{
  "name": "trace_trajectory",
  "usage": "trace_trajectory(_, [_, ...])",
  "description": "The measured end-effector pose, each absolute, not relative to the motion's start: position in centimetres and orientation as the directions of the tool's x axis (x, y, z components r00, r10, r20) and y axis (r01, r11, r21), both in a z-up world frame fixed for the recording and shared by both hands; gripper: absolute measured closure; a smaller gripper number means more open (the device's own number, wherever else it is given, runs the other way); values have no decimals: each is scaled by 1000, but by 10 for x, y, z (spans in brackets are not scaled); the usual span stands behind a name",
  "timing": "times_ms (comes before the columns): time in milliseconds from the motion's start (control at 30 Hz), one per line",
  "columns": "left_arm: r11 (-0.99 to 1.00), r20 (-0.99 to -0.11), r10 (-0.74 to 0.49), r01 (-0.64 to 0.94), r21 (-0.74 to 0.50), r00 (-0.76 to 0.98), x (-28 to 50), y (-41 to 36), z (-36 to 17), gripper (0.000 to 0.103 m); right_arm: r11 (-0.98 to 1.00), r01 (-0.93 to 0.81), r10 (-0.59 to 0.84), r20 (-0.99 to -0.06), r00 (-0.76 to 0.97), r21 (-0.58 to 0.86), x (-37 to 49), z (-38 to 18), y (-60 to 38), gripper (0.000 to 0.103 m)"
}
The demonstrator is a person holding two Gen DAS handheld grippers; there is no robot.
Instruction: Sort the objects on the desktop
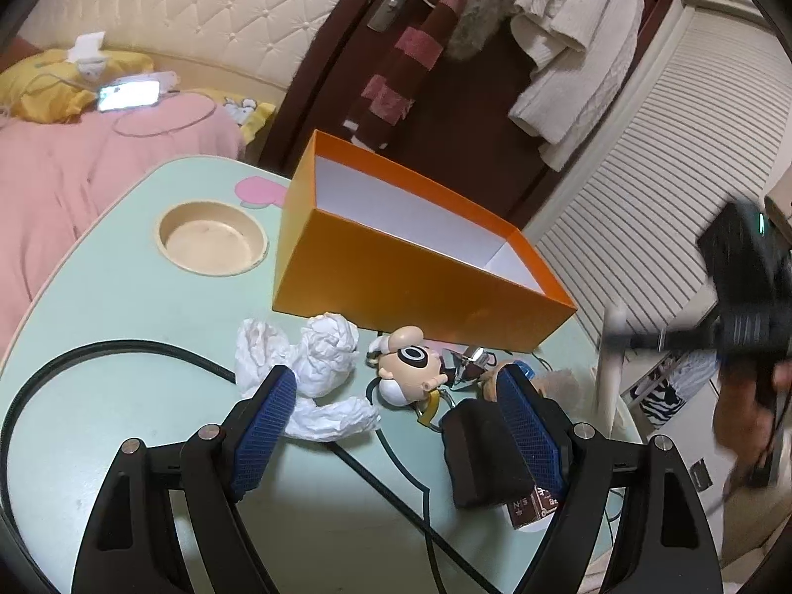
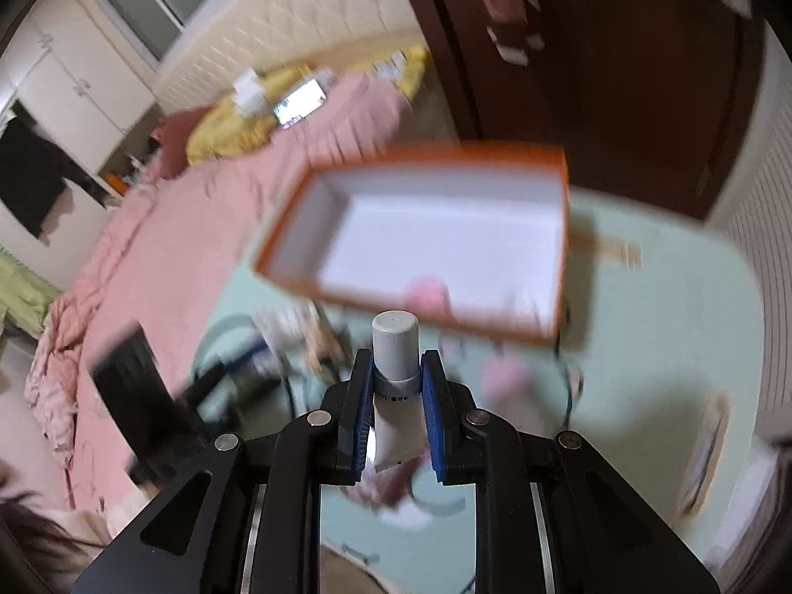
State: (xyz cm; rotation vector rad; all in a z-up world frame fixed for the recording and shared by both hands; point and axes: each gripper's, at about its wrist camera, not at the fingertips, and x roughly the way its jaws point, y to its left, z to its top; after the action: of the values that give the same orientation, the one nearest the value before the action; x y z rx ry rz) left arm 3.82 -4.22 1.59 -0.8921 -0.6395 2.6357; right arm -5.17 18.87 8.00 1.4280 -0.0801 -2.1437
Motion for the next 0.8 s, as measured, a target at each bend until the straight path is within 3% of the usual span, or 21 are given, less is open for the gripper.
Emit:
trace_trajectory(167, [-872,-508,386,-125,-473,-770,40,-40,16,20,-873,324,-452,-853,-260,364,-34,31,203,82])
trace_trajectory(367, [-886,-514,373,-132,-444,-773,42,-38,17,20,-880,272,-467,-810,-355,388,-38,24,208,75])
trace_trajectory(500, [-887,-503,378,-148,-438,-777,42,-38,24,20,-869,306,-490,-758,-430,388,-27,30,209,67])
trace_trajectory(633, [-897,-519,382,-170,-409,-765,39,-34,40,20,-856,363,-511,-713,-480,368,-10,27,203,67])
trace_trajectory(800, [-890,-552,422,-211,-405,-719,20,-28,85,20,-808,377,-587,-667,-459,452,1,13,203,67])
